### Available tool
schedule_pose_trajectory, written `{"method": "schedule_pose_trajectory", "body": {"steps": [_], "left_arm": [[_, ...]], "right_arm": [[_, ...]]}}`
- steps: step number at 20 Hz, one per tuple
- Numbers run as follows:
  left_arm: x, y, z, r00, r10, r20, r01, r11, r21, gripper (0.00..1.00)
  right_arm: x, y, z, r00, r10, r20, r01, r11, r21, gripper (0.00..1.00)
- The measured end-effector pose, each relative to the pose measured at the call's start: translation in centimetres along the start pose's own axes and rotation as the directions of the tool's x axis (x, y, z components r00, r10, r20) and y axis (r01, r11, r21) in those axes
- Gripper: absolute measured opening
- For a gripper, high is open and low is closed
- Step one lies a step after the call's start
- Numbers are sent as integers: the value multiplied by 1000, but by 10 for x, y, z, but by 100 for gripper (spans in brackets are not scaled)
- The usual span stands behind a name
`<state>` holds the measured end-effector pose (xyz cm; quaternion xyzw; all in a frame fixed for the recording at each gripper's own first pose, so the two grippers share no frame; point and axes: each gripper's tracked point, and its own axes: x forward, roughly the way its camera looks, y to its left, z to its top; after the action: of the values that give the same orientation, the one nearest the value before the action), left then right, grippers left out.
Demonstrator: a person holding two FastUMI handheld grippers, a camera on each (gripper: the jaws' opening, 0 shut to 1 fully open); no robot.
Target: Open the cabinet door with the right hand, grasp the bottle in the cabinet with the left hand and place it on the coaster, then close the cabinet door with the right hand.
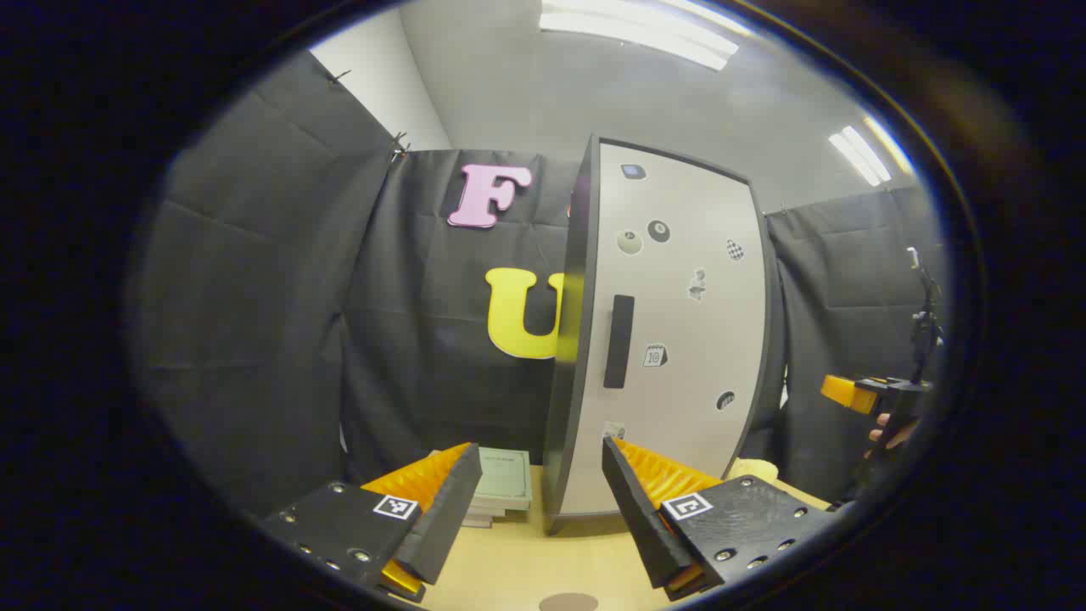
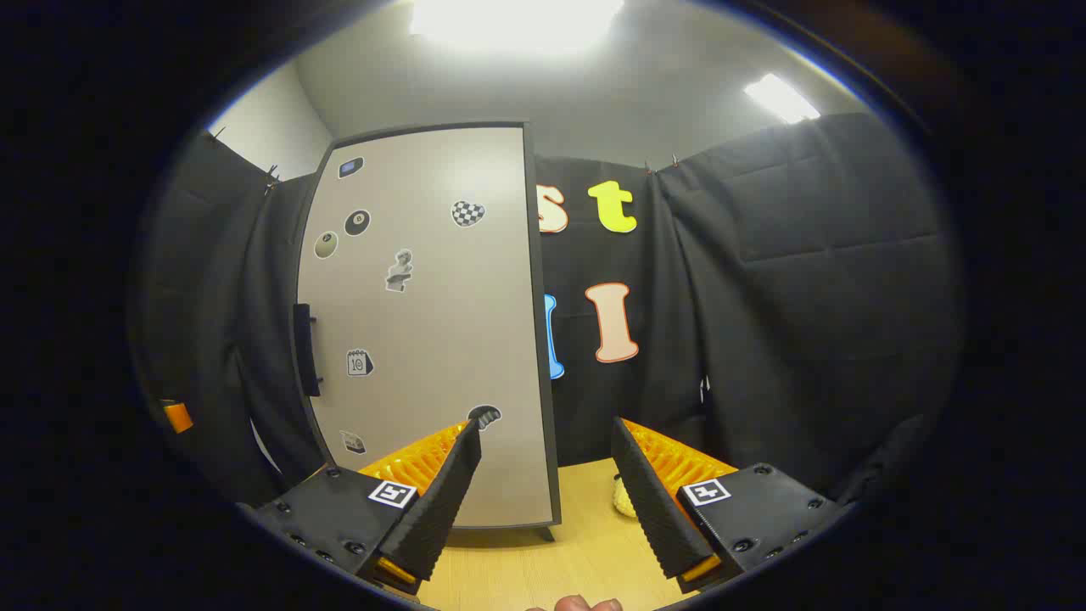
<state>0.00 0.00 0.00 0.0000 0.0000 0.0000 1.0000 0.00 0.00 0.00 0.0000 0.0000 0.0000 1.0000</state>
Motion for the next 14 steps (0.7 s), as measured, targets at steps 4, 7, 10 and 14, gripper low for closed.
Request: {"method": "schedule_pose_trajectory", "body": {"steps": [4,7,10,14], "left_arm": [[-6,0,-9,1000,-20,-22,20,1000,-17,88],[-8,4,-13,999,-15,-29,15,1000,-5,89],[-12,8,-17,999,0,-37,1,1000,19,89],[-16,12,-24,998,3,-62,-1,999,41,87]], "right_arm": [[3,1,11,1000,15,6,-15,1000,0,98],[-1,2,10,999,37,-10,-37,999,-8,98],[-1,3,3,998,50,-44,-51,999,-13,98],[4,8,-3,996,67,-56,-70,996,-53,98]]}}
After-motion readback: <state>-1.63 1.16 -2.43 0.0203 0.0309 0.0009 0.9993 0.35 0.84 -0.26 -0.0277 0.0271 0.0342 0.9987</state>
